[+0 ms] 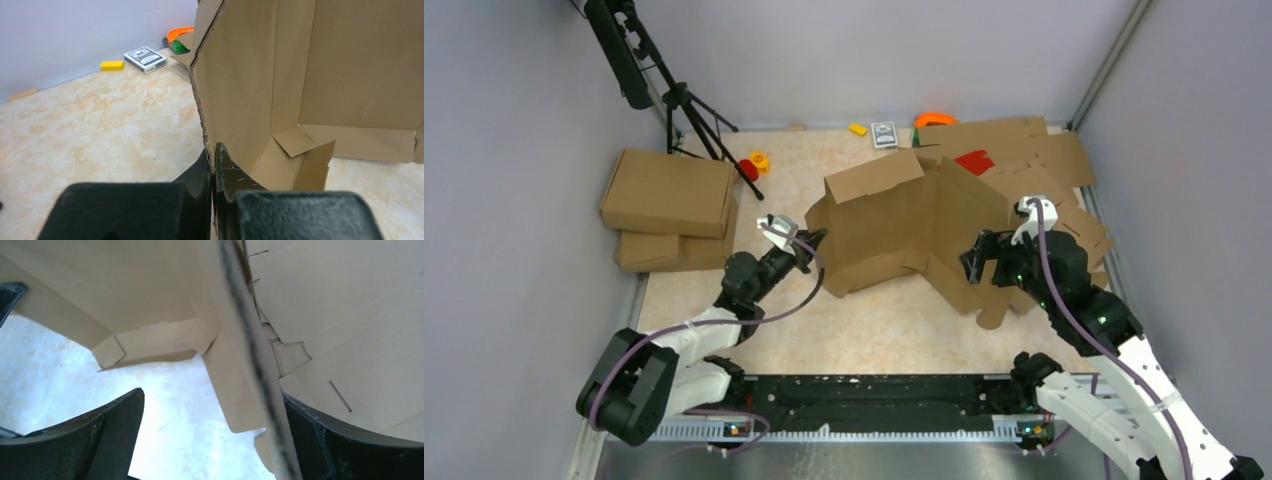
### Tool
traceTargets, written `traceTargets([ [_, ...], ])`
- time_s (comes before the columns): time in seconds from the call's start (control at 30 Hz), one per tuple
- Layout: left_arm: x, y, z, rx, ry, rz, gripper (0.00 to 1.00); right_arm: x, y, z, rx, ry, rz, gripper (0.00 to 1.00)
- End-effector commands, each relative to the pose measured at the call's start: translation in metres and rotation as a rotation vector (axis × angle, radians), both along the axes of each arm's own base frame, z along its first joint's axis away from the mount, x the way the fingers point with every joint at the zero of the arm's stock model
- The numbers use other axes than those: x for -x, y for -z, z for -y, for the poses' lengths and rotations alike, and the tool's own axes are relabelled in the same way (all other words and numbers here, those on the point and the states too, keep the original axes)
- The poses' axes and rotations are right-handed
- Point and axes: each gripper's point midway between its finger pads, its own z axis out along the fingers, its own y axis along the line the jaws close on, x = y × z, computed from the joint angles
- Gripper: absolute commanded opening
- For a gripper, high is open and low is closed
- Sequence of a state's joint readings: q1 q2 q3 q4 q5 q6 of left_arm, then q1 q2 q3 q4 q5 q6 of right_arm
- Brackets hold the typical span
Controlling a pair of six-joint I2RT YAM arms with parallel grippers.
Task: Fold the paper box
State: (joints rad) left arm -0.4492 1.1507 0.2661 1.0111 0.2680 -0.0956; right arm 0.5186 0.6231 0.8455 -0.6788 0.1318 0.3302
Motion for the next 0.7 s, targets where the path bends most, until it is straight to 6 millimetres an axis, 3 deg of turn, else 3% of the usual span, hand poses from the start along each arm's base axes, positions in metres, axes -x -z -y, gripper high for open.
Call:
traceTargets([
  [0.0, 0.011, -0.011, 0.015, -0.064, 0.106, 0.092, 0.00, -0.001, -0.035, 0.021, 0.003, 0.094, 0.094, 0.93],
  [0.23, 0.002, -0.010, 0.011, -0.086, 0.065, 0.102, 0.00, 0.003, -0.051, 0.057, 0.060, 0.258, 0.119, 0.94],
  [0.4, -0.005, -0.012, -0.001, -0.079, -0.016, 0.081, 0.00, 0.013, -0.083, 0.079, 0.053, 0.312, 0.246, 0.95],
  [0.5, -0.005, -0.013, -0.005, -0.082, -0.036, 0.085, 0.00, 0.018, -0.105, 0.073, 0.077, 0.231, 0.300, 0.95],
  [0.67, -0.005, -0.013, -0.005, -0.087, -0.032, 0.092, 0.00, 0.029, -0.153, 0.041, 0.097, -0.030, 0.458, 0.94],
])
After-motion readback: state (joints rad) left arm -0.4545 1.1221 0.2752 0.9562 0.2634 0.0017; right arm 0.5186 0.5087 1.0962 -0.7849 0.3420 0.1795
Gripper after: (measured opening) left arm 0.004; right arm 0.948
